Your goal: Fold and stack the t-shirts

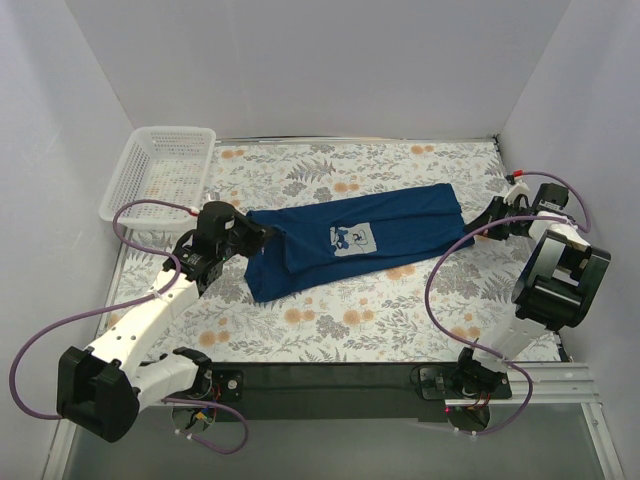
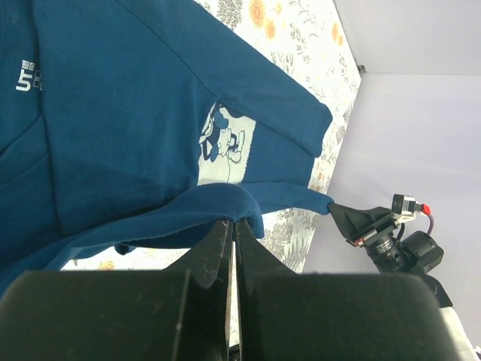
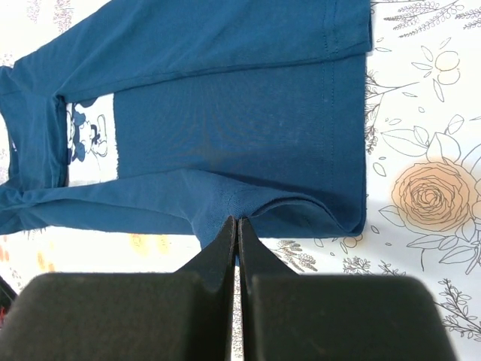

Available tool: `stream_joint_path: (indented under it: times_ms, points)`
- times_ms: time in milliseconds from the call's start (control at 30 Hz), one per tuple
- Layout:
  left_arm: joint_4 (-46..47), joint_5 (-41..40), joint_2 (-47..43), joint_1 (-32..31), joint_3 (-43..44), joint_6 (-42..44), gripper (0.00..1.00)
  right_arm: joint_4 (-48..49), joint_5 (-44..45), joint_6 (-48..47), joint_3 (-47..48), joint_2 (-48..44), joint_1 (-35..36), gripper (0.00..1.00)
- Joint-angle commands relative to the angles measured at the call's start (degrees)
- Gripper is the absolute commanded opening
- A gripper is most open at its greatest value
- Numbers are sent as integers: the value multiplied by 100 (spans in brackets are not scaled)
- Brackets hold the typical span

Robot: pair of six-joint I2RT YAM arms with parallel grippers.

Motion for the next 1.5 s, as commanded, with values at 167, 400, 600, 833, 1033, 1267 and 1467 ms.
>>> stream_joint_path:
  times_ms: [167,400,600,833,1033,1267,1467]
  points:
    - [343,232,-6,153,-80,110,0,147,24,92,374,209,-17,1]
    - [528,373,82,162,-159,136,0,129,146,40,489,394,71,1]
    - [572,417,91,162,-177,242,0,33,191,-197,541,508,168,18]
    - [668,548,135,171,-212,303,0,-503,463,-1110,1244,332,168,37]
    - [704,680,73,171,-230,409,0,-1879,-28,-4343,1623,306,203,43]
    - [704,821,82,171,-274,576,0,-2903,908,-8104,1219,148,702,50]
    - [783,891,56,180,-388,550,0,-2894,1367,-8214,1455,411,1028,47]
